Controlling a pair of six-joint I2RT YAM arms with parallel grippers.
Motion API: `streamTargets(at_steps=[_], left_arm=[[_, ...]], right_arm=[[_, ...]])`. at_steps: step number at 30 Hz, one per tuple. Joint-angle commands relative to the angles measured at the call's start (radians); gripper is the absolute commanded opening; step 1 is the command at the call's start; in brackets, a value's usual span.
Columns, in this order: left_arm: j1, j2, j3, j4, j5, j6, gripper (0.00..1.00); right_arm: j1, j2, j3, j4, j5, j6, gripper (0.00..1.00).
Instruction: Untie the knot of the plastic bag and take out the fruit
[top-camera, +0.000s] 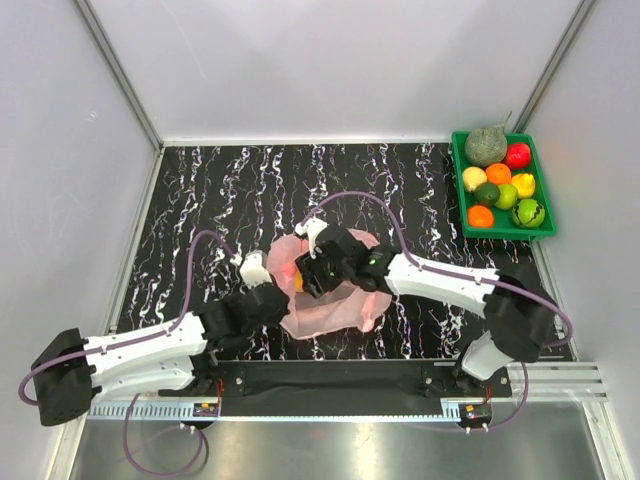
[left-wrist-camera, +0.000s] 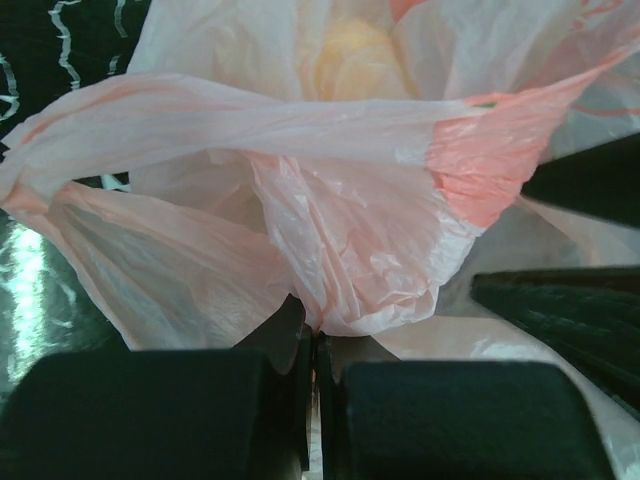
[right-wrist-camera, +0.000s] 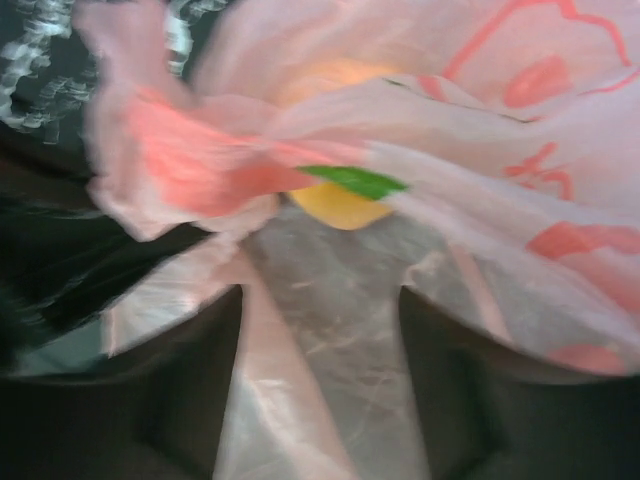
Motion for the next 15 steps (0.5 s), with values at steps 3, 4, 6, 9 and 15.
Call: streamTargets(at_steps=[3,4,6,9,15], left_arm=[[0.002,-0.044,0.058,-0.087,-0.09,-0.033,0.0],[0.002,-0.052,0.059,-0.09,-0.092,-0.033,0.0],[0.002,-0.07,0.061,-0.102,-0.098,-0.038,0.0],[0.002,-0.078,0.061,-0.107,-0.1,-0.036,0.0],[0.0,-0.052,0.05,-0.101,-0.075,-0.045,0.0]], right_arm=[[0.029,0.076,0.02,0.098,0.189,0.012,0.99],[0.035,0.084,0.014,0.118,0.205,0.006,1.0],[0.04,0.098,0.002,0.17,0.223,-0.008,1.0],[0.044,0.113,-0.016,0.236,0.255,-0.014,1.0],[0.046,0.177,-0.02,0.393,0.203,-0.039,1.0]])
